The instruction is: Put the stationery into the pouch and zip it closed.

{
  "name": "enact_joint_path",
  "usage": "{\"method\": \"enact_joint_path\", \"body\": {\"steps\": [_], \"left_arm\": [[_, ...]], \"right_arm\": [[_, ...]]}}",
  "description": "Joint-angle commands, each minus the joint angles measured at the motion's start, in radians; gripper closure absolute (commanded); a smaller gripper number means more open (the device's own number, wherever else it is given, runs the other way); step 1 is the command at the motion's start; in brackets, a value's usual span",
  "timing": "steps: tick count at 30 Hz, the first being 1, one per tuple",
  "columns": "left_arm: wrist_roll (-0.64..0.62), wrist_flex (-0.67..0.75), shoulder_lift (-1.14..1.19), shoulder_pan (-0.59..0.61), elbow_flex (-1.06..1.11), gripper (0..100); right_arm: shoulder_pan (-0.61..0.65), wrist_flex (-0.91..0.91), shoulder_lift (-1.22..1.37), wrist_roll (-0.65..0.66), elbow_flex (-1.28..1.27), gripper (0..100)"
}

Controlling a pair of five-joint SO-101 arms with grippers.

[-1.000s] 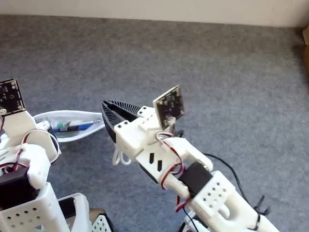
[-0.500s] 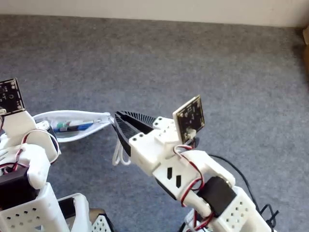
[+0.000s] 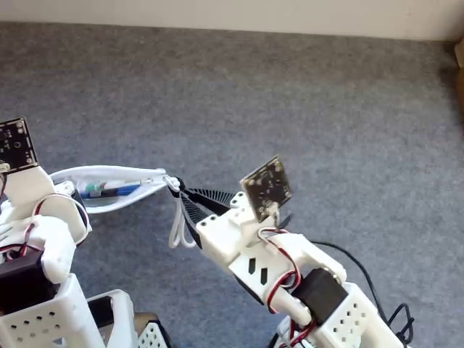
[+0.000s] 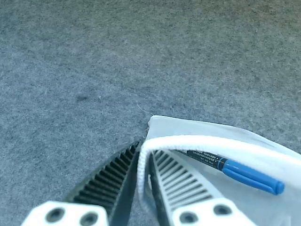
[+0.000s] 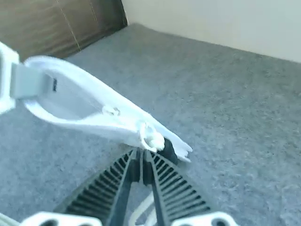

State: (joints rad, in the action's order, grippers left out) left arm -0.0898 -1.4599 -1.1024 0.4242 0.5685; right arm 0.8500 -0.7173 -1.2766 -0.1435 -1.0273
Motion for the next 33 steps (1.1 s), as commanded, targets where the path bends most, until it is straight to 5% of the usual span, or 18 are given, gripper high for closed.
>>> {"method": "enact_joint_path", "body": {"steps": [1,8,18,33], "left_arm": [[0.009,0.012,-0.007,0.012,0.002,99],[0.011,0.020,-0.007,0.010,0.028,99],[0.011,0.020,-0.007,0.010,0.027,99],[0.011,0.020,-0.007,0.012,0.027,99]], "right_arm": [[0.030,-0.001,-0.024,0.031,-0.013,97.8],[0.090,0.001,-0.018,0.032,-0.064,77.7],[0.090,0.302,-0.015,0.137,-0.182,77.3],[0.056,0.433,0.219,0.138,-0.147,77.4]]}}
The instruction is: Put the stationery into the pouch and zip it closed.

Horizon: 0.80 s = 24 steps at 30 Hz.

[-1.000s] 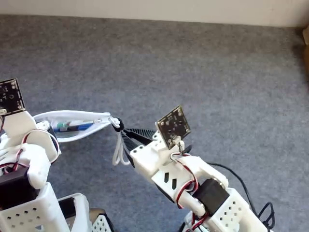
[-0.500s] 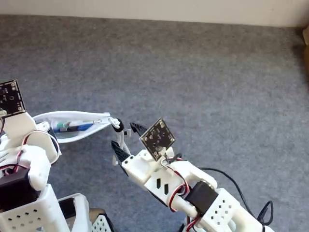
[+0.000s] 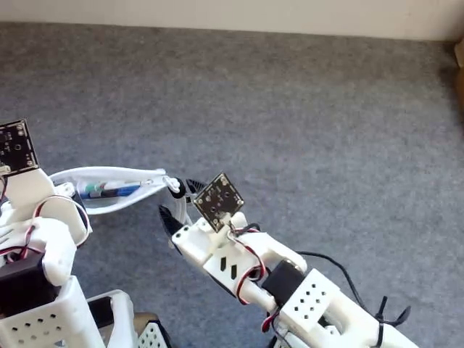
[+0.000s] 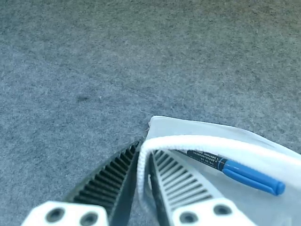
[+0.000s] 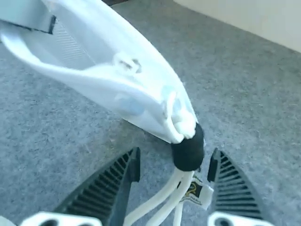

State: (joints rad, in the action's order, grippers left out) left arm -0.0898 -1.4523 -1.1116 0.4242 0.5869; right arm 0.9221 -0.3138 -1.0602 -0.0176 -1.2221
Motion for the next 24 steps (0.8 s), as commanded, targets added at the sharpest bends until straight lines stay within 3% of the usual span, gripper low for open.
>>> {"method": "enact_joint_path", "body": {"steps": [1,13,18,24], "left_arm": [[0.011,0.012,0.002,0.012,0.008,99],[0.011,0.012,0.002,0.008,0.010,99],[0.011,0.012,0.002,0.008,0.010,99],[0.011,0.012,0.002,0.010,0.010,99]], "right_arm": [[-0.016,0.030,0.002,0.012,0.048,77.4],[-0.024,0.035,0.002,0.068,0.048,77.4],[-0.022,0.122,0.007,0.069,0.041,77.6],[-0.021,0.124,0.007,0.071,0.041,85.3]]}}
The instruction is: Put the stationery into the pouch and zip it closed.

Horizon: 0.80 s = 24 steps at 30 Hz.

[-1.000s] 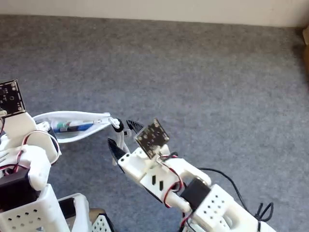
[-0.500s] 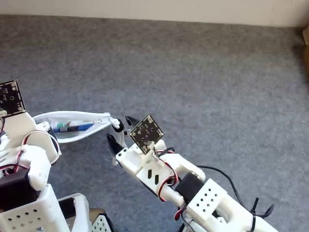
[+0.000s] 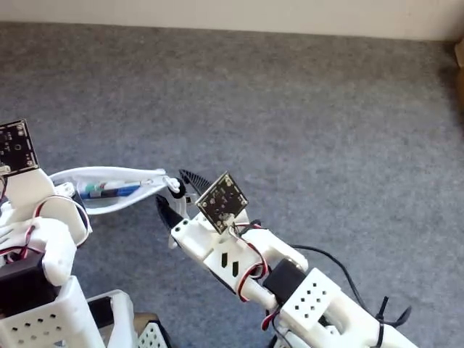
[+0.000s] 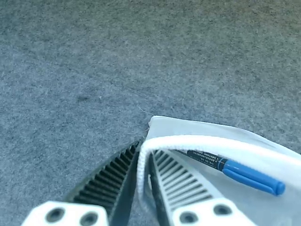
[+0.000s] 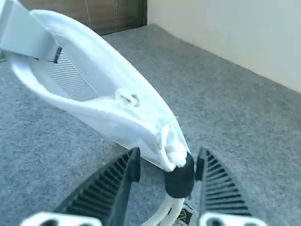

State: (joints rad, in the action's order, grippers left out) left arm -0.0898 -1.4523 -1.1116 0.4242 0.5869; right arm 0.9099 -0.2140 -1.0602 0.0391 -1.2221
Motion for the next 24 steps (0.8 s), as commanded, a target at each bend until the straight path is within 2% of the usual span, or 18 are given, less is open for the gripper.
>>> {"method": "enact_joint_path", "body": {"steps": [1,7,13,17,22,24], "left_arm": [[0.011,0.012,0.002,0.010,0.010,99],[0.011,0.012,0.002,0.010,0.010,99],[0.011,0.012,0.002,0.010,0.010,99],[0.011,0.012,0.002,0.010,0.010,99],[0.011,0.012,0.002,0.010,0.010,99],[0.011,0.012,0.002,0.010,0.010,99]], "right_arm": [[-0.008,0.024,0.008,0.014,0.041,85.4],[-0.008,0.024,0.008,0.055,0.041,86.3],[-0.008,0.019,0.002,0.081,0.041,97.8],[-0.013,0.007,0.001,0.081,0.041,99.3],[-0.015,-0.177,-0.007,0.086,0.067,99.3],[-0.015,-0.232,-0.042,0.126,0.097,99.3]]}}
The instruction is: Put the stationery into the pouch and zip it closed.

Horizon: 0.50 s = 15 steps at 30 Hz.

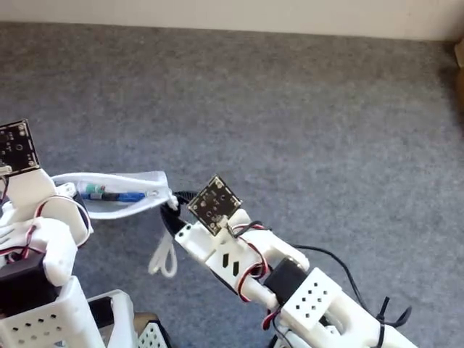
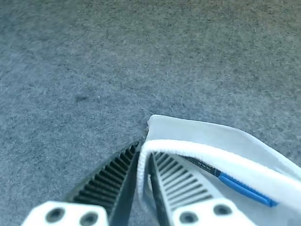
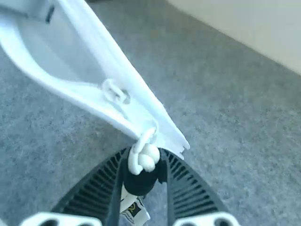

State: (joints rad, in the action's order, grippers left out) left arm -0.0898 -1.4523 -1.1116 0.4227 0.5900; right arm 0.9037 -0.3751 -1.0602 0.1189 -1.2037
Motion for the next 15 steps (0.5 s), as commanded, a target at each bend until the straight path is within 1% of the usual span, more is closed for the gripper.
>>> {"method": "enact_joint_path", "body": {"steps": [1,7,9,12,15], "left_arm": [[0.011,0.012,0.002,0.012,0.007,99],[0.018,0.012,-0.005,0.008,0.001,98],[0.063,0.012,-0.007,0.008,-0.002,93],[0.069,0.009,-0.007,0.012,-0.008,85],[0.072,0.012,-0.007,0.008,-0.018,82]], "right_arm": [[-0.008,-0.104,-0.067,0.064,0.091,99.3],[-0.002,-0.314,-0.266,0.086,0.097,99.3],[-0.001,-0.348,-0.318,0.086,0.096,99.3],[-0.001,-0.404,-0.351,0.084,0.094,99.3],[-0.001,-0.433,-0.351,0.080,0.094,99.3]]}}
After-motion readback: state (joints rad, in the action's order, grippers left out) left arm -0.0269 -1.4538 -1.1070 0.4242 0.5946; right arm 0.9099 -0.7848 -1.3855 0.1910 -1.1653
